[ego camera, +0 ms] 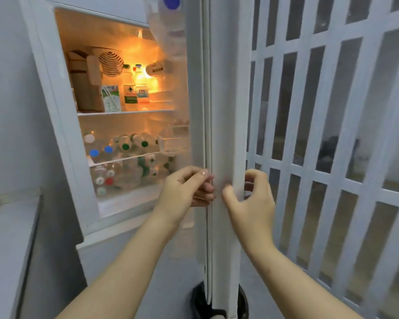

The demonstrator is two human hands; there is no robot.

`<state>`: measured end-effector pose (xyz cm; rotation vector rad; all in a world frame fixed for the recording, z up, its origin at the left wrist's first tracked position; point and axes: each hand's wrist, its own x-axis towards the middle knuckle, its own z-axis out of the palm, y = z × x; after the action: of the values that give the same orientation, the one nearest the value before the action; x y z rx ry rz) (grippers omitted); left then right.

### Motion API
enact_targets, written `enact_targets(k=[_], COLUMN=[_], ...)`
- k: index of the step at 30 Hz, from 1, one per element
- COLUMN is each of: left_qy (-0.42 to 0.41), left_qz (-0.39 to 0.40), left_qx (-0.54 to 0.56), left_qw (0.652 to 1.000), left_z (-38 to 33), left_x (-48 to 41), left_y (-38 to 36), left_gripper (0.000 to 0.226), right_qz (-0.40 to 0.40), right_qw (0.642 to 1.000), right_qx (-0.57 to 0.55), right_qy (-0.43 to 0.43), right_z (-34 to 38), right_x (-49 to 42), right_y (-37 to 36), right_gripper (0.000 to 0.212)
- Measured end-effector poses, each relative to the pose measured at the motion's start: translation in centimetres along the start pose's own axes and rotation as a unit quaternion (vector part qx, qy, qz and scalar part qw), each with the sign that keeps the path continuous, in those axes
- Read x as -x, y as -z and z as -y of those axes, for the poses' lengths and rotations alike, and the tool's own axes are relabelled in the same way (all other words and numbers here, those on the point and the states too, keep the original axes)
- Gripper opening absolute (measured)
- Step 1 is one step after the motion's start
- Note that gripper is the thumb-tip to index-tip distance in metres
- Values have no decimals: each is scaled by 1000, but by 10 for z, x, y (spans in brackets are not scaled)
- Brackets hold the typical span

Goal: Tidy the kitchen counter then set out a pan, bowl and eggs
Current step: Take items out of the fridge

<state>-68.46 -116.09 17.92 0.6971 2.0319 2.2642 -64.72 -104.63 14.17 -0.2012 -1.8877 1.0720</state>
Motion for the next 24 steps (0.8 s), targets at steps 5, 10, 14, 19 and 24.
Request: enact_targets(k=[5,10,14,19,24], left_qy=[20,45,46,31,-3], left_qz=[34,42,39,3,-47], left_qx=[-16,-51,-64,-106,-154], left_qw=[999,997,996,994,987], left_z=[1,3,3,0,-4], left_x=[0,-3,-9,-28,-62], left_y=[-23,-24,-17,10,42], left_gripper=[14,12,13,14,14], right_qz=[-78,-136,-86,43,154], right_qw=[995,989,989,988,972], right_qx=[-3,48,96,107,125], right_qy=[-60,-29,76,103,127], right_z=[-16,-4,14,26,37], right_x=[-10,-5,-4,-21,-48], right_y=[33,44,22,-16,-53], right_gripper=[33,51,39,38,22])
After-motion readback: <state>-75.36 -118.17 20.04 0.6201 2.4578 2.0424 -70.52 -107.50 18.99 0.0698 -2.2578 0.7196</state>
